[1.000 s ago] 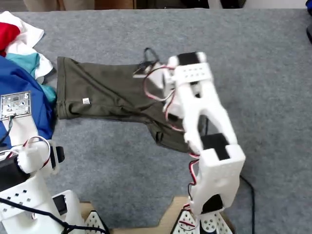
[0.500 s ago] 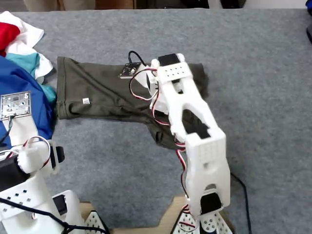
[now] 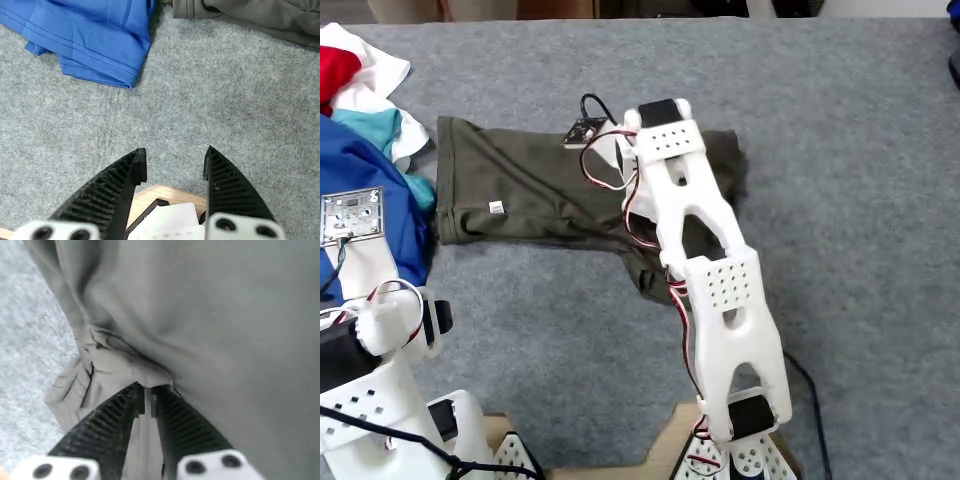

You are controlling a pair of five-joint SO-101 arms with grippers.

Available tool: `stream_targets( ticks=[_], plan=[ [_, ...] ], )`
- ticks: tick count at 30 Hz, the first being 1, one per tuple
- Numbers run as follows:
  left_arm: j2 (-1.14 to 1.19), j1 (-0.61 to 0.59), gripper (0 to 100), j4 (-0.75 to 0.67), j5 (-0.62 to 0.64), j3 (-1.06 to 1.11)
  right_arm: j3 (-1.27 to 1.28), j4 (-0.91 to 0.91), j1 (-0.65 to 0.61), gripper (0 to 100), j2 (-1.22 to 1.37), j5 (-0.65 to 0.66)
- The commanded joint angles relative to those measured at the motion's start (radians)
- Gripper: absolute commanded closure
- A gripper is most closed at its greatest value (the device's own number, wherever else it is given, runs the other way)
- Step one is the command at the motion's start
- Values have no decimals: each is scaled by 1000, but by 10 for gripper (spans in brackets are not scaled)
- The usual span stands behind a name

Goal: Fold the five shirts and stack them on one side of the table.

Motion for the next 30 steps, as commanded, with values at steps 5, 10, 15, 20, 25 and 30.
stream_targets(
  ticks=[5, 10, 15, 20, 25, 30],
  plan=[
    [-7, -5, 800, 8, -8, -2, -93, 23, 42, 991, -41, -12],
    [-7, -5, 800, 8, -9, -2, 4, 25, 68, 991, -140, -12],
    [-7, -5, 800, 8, -9, -2, 179, 23, 65, 991, -285, -5],
    [-7, -5, 800, 8, -9, -2, 354, 23, 33, 991, -412, -12],
    [-7, -5, 800, 8, -9, -2, 568, 20, -28, 990, -513, -12],
    [-7, -3, 800, 8, -37, -2, 728, -11, -84, 949, -567, -9]
  ],
)
